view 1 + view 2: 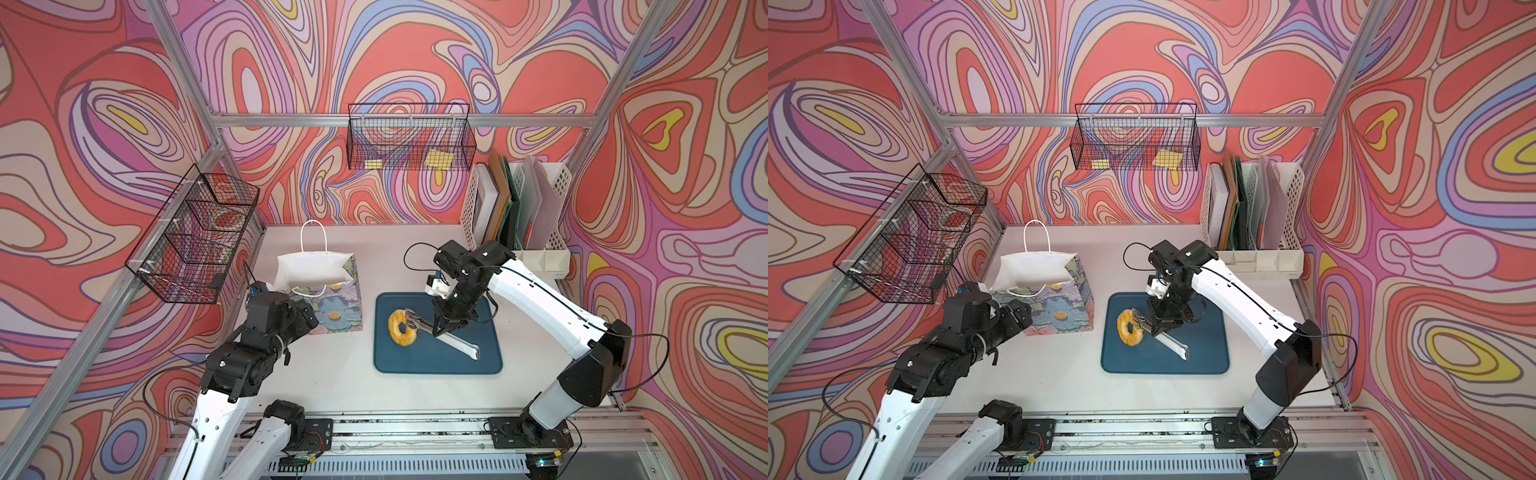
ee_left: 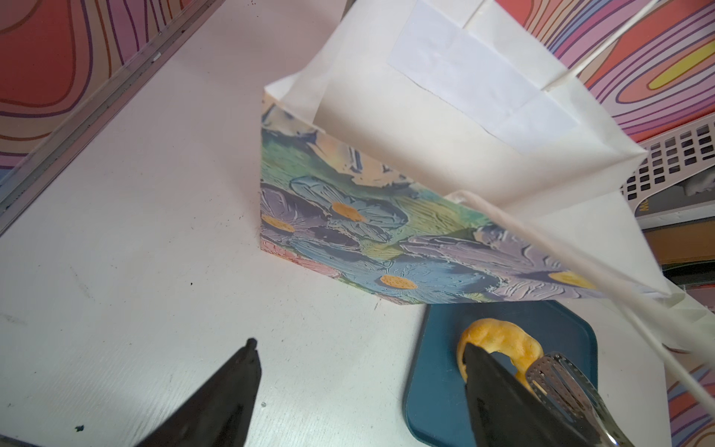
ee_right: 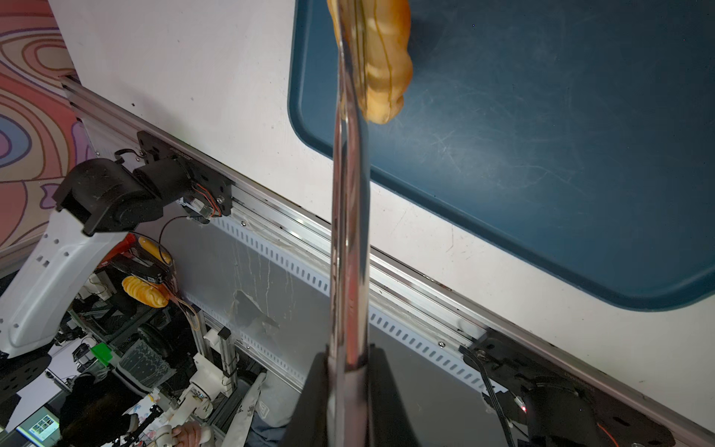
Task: Pack bread into a paper bag
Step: Pick up the fake bread from the plate, then place the fake bread in the paper bag.
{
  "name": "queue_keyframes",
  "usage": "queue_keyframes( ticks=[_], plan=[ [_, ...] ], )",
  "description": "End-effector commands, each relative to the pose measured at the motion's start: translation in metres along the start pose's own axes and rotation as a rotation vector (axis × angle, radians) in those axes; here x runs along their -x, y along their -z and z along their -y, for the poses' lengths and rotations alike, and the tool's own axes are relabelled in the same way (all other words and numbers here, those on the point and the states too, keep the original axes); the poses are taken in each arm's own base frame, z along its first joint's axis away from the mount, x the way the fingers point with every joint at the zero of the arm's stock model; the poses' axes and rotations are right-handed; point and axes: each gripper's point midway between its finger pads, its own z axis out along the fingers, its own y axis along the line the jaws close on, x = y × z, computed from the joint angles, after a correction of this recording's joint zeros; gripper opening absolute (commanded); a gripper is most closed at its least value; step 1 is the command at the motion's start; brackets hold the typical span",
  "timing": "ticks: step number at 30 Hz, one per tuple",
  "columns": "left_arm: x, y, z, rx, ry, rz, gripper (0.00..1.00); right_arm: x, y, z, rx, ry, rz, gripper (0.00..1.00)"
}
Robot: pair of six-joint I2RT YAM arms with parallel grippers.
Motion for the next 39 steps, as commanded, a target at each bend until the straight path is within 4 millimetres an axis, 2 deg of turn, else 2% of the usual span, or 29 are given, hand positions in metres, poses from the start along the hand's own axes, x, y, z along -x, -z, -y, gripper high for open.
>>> queue_keyframes(
  ticks=[1,9,15,20,30,39],
  plan=[
    [0.006,0.007,0.000,0.008,-0.017,0.018,0.87,0.002,0.015,-0.007,0.016,0.026,0.037,0.09],
    [0.007,0.006,0.001,0.008,-0.017,0.016,0.87,0.009,0.035,-0.019,0.029,0.053,0.095,0.08],
    [0.006,0.005,0.001,0.009,-0.018,0.012,0.87,0.018,0.067,-0.037,0.044,0.088,0.177,0.08],
    [0.003,0.004,0.000,0.006,-0.011,0.005,0.87,0.032,0.097,-0.058,0.077,0.140,0.282,0.08],
    [0.003,0.006,0.000,0.008,-0.011,0.005,0.87,0.059,0.141,-0.101,0.213,0.229,0.481,0.08],
    [0.002,0.003,0.001,0.006,-0.007,-0.004,0.87,0.079,0.170,-0.140,0.372,0.316,0.614,0.08]
  ],
)
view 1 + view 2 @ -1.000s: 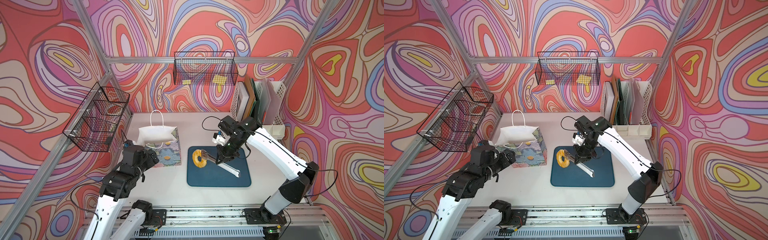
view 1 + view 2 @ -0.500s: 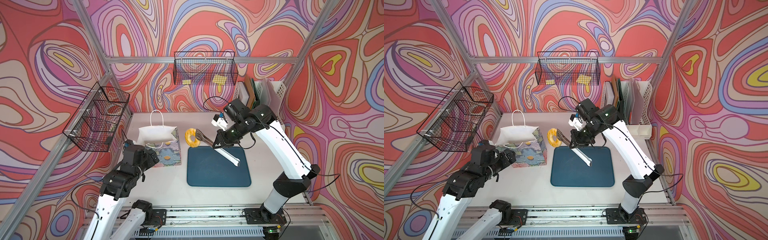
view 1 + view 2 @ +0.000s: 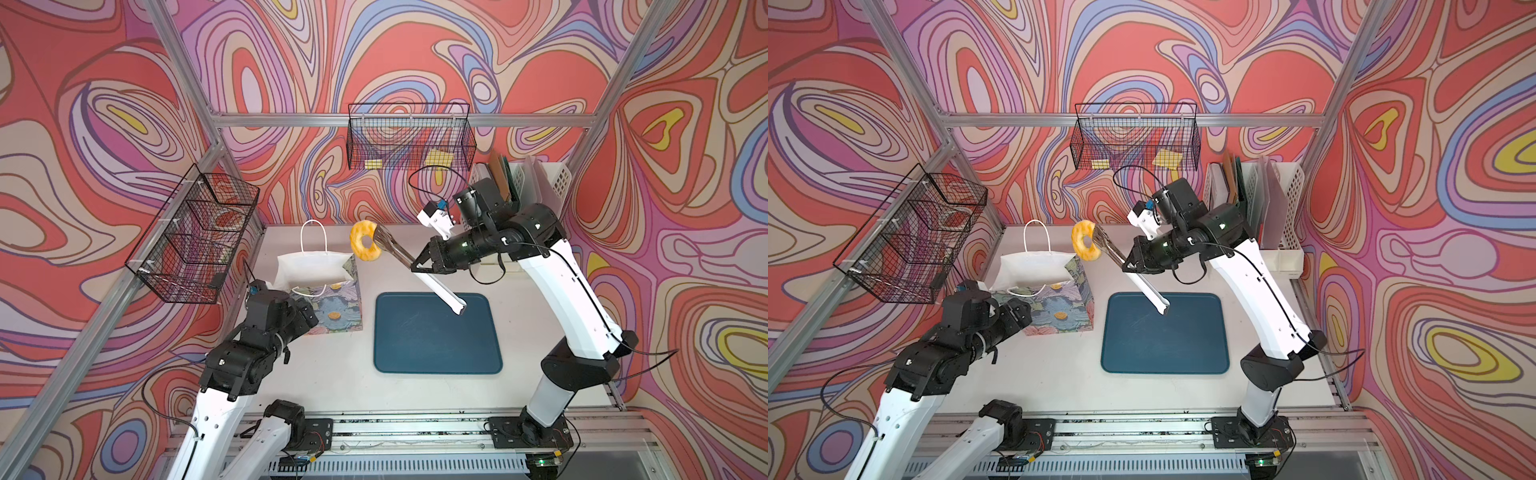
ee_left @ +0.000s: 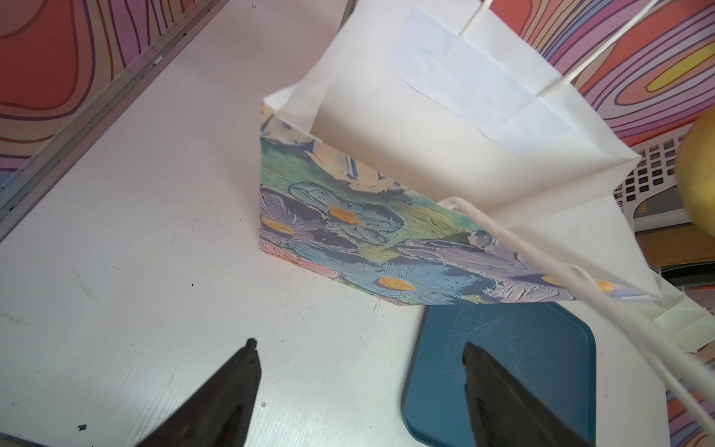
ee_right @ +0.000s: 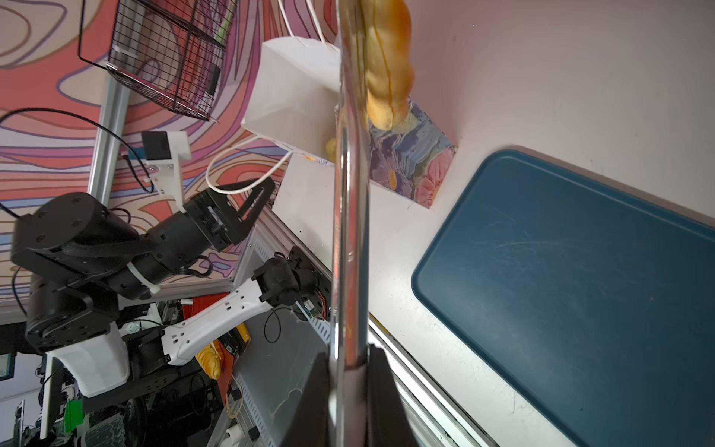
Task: Pack bread into a paper bag
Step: Place the fake bread in the paper bag.
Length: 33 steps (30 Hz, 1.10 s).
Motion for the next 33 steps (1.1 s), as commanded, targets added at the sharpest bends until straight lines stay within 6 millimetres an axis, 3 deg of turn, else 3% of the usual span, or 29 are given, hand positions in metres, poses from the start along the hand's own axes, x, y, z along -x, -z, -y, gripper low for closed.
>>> queue_keyframes(
  ticks=[1,4,6,13,33],
  plan=[
    [0.001,0.003,0.000,0.004,-0.008,-0.003,0.87,0.029,0.007,-0.030,0.127,0.061,0.111,0.08],
    [0.003,0.004,0.001,0.004,-0.013,0.001,0.87,0.029,0.008,-0.041,0.143,0.093,0.122,0.08],
    [0.002,0.003,0.001,0.005,-0.013,0.000,0.87,0.029,-0.009,-0.043,0.148,0.107,0.091,0.08],
    [0.001,0.003,0.000,0.007,-0.011,-0.003,0.87,0.020,-0.021,-0.066,0.187,0.162,0.062,0.09],
    [0.000,0.002,-0.003,0.019,-0.017,-0.006,0.87,-0.006,-0.085,-0.053,0.193,0.145,-0.074,0.09]
  ],
)
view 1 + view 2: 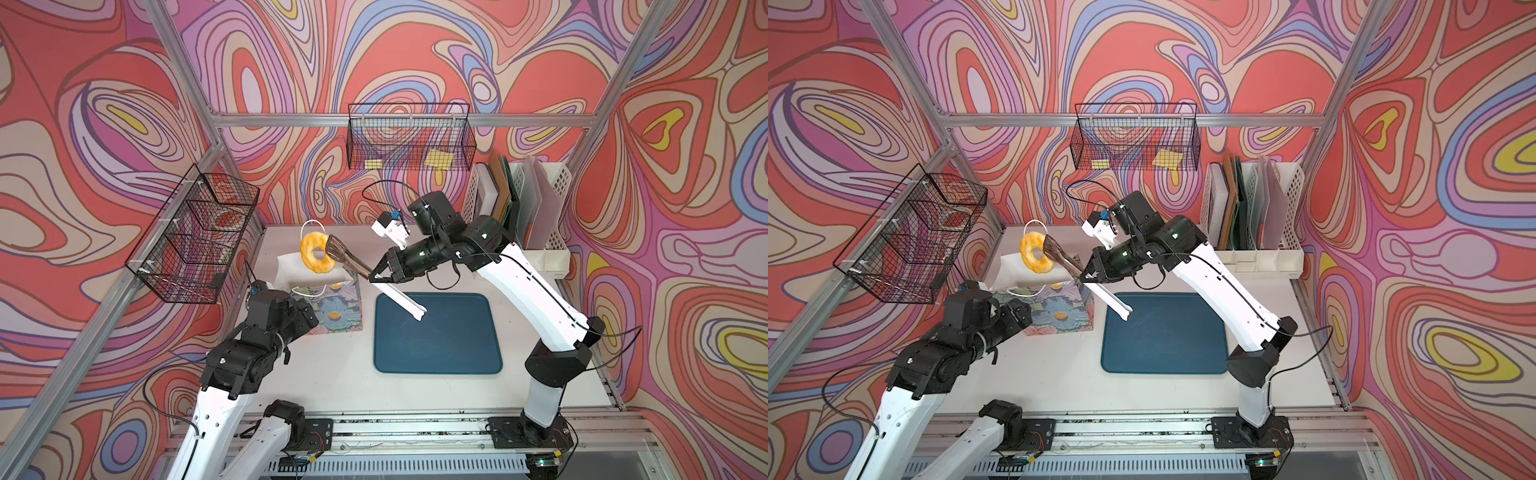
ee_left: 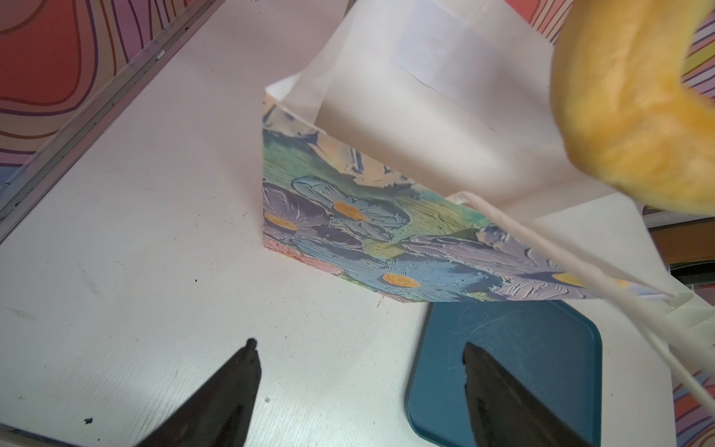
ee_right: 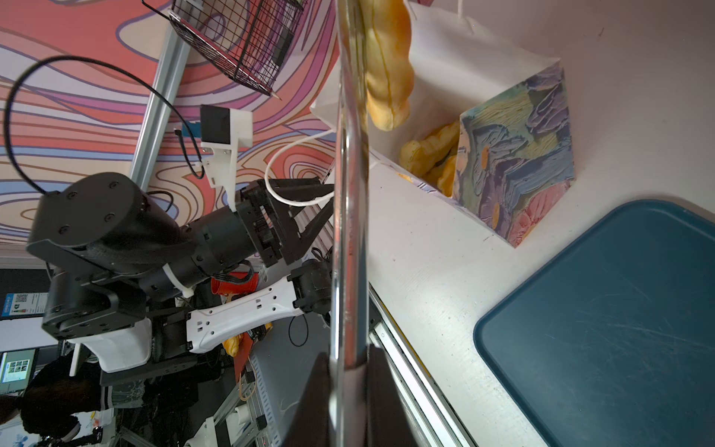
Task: Pack bread into a paper bag
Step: Place the fake bread in the paper bag.
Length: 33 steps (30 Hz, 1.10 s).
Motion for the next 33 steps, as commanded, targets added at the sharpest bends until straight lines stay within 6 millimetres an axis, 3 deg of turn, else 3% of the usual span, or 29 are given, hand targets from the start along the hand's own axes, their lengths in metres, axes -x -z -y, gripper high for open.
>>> queue_keyframes(
  ticks=[1,9,18,25,33],
  plan=[
    [0.003,0.004,-0.001,0.005,-0.013,0.008,0.87,0.004,-0.009,-0.003,0.027,0.041,0.013,0.09],
    [0.003,0.006,-0.002,0.009,-0.016,0.014,0.87,0.003,-0.033,0.028,-0.061,0.044,-0.025,0.09],
    [0.003,0.005,-0.002,0.009,-0.018,0.011,0.87,0.000,-0.063,0.041,-0.029,0.016,-0.076,0.10],
    [0.003,0.005,-0.002,0.010,-0.020,0.012,0.87,0.003,-0.071,0.045,-0.034,0.008,-0.088,0.10],
    [0.002,0.004,-0.002,0.010,-0.019,0.010,0.87,0.009,-0.064,0.039,-0.041,0.021,-0.065,0.17]
  ],
)
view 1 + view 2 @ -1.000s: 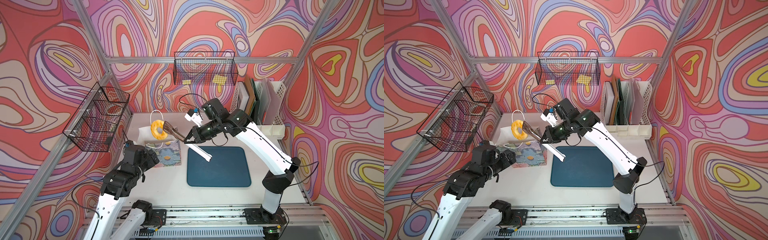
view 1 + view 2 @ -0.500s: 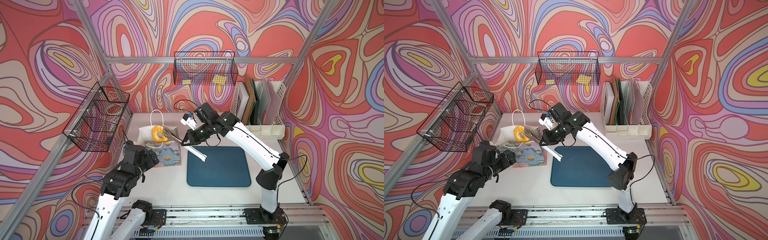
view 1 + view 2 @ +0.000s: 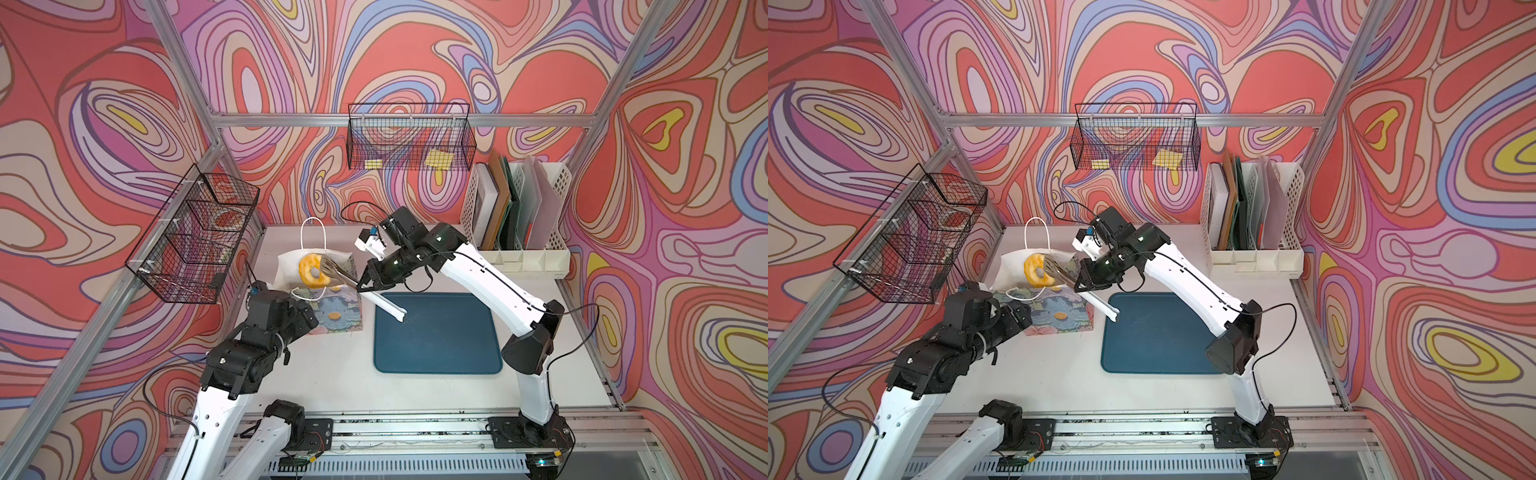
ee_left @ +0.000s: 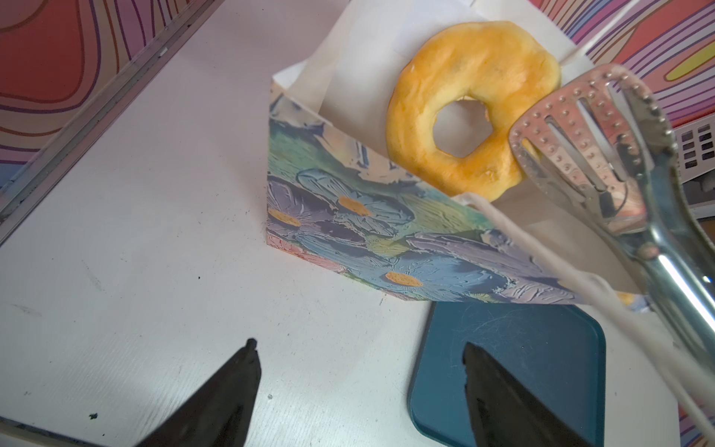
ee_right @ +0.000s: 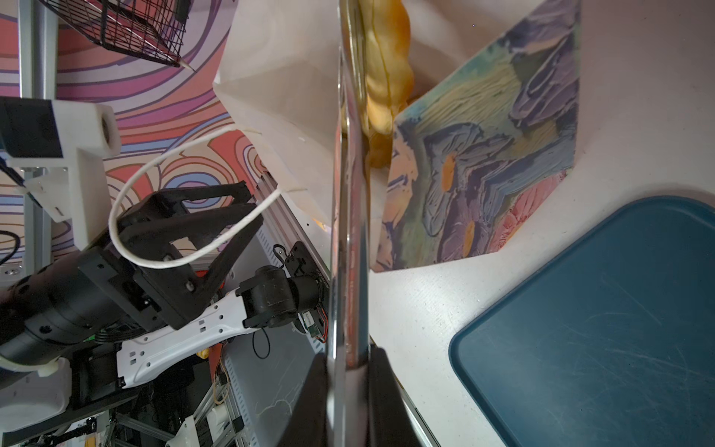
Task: Pack bread into a paper bag
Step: Place the fake bread in the paper bag.
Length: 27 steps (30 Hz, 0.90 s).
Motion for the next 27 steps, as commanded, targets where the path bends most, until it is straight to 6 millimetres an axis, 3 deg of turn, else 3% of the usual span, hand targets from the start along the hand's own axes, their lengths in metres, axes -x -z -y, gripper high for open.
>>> queue_keyframes(
  ticks=[1,9,17,21,27],
  plan=[
    [0.003,0.003,0.000,0.002,-0.016,0.015,0.87,0.008,0.006,-0.010,0.013,0.041,0.034,0.18],
    [0.001,0.001,-0.001,0.000,-0.012,0.008,0.87,0.013,0.011,-0.014,0.019,0.055,0.057,0.19],
    [0.000,0.001,-0.002,0.001,-0.012,0.010,0.87,0.023,0.044,-0.027,0.002,0.095,0.136,0.19],
    [0.001,0.002,-0.002,0.001,-0.012,0.014,0.87,0.030,0.083,-0.025,-0.044,0.086,0.240,0.17],
    [0.003,0.002,0.001,-0.007,-0.016,0.017,0.87,0.019,0.150,0.008,-0.153,-0.010,0.393,0.16]
  ],
)
